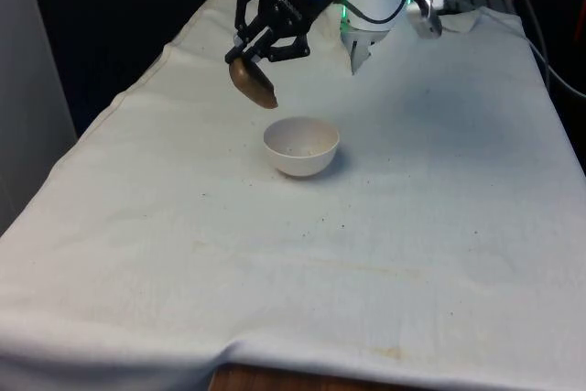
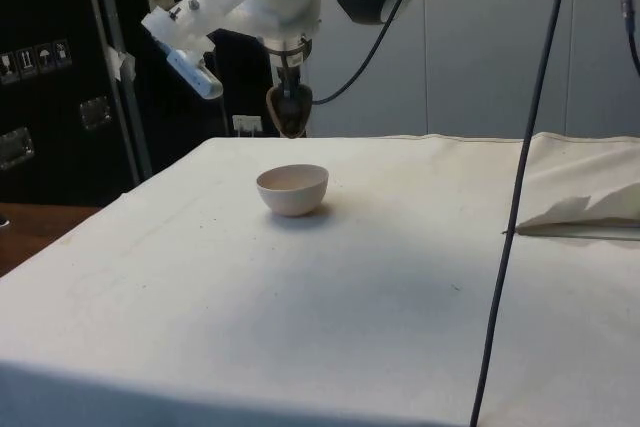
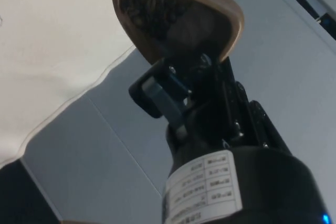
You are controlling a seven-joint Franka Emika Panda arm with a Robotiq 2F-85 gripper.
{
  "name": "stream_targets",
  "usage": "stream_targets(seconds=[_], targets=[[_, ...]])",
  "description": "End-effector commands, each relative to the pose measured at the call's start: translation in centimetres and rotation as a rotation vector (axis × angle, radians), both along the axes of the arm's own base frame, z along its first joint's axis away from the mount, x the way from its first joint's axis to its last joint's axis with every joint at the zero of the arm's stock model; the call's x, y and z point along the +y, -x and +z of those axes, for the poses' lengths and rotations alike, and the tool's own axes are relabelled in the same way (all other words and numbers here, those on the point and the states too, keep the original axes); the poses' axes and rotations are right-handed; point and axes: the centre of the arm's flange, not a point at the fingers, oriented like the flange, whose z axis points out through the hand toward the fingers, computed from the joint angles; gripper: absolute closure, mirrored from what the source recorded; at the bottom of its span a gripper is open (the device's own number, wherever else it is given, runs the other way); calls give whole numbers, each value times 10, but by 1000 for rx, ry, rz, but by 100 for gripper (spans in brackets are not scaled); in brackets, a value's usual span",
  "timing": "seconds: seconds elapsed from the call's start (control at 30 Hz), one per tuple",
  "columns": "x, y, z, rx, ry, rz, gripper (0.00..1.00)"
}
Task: Pour the coffee beans from the cup into the bowl.
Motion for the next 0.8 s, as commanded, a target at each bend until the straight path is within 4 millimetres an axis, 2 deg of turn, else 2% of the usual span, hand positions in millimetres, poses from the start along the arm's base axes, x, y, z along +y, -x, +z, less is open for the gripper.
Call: stream_targets(seconds=[0.0,0.27,0.77], targets=[[3,0,2,-8,13,0,100],[18,0,-2,-15,46,-14,100],[33,3,-16,-55,139,-52,100]])
